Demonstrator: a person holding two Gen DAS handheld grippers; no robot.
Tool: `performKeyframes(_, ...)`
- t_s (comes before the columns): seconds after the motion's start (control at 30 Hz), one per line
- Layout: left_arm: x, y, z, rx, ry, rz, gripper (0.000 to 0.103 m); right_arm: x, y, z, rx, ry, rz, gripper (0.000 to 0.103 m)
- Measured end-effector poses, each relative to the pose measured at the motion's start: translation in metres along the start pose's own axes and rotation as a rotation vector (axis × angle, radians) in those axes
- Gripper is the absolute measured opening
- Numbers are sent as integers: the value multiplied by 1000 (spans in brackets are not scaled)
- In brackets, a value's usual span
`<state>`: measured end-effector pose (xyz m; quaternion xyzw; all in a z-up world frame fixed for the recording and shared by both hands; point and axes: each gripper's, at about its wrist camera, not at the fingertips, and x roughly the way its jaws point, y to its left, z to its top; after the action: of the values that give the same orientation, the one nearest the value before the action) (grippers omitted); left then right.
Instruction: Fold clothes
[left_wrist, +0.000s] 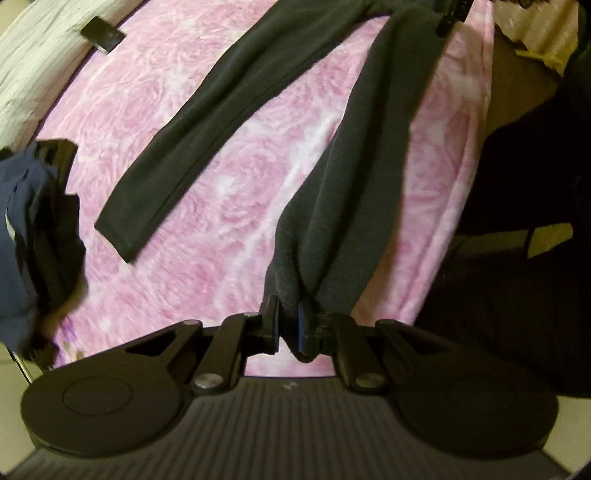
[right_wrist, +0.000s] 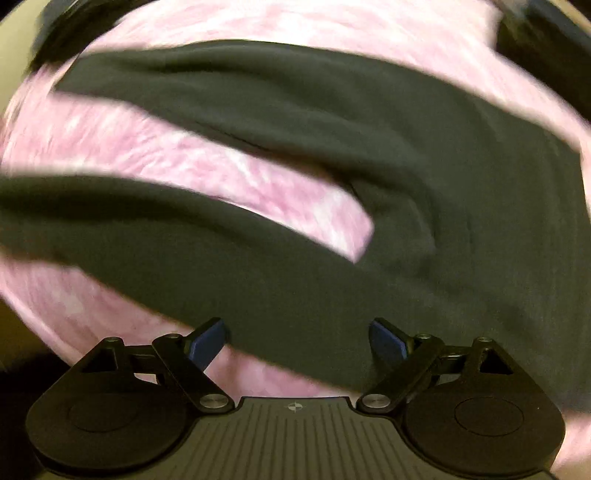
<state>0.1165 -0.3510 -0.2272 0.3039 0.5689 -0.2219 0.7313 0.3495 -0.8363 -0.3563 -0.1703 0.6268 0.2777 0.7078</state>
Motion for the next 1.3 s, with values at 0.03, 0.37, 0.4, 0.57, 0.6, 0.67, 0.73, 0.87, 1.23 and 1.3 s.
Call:
performKeyframes(0.03, -1, -4, -1, 4, -5, 8, 7, -3, -9, -1, 75, -7, 3, 88)
performKeyframes(0.37, -3, -11, -12, 166, -57, 67, 7, -7, 8, 13, -601, -15, -89, 88)
performKeyframes(0.4, -4, -14, -14, 186, -56, 64, 7, -1, 11, 14, -680, 15, -66, 88)
performKeyframes(0.57, -1, -26, -17, 242, -44, 72, 7, 12, 15, 11, -829, 175, -47, 43)
performKeyframes(0.6, 0, -25, -16, 243, -45, 83, 7, 6, 18, 12, -818, 176, -60, 35)
performKeyframes(0.67, -2, -18, -13, 246, -57, 121, 7, -12, 20, 14, -783, 139, -79, 16)
performKeyframes(0.73, -10, -5, -7, 248, -82, 195, 7, -38, 22, 15, -757, 70, -113, 9)
performKeyframes(0.87, -34, 13, -10, 184, -148, 309, 7, -102, 26, 9, -681, -179, -218, 9)
performKeyframes(1.23, 47, -76, -77, 192, 55, 22, 12, -21, 67, -104, -528, -6, -207, 9)
performKeyframes(1.3, 54, -86, -86, 205, 99, -23, 23, -15, 69, -111, -553, 37, -231, 23)
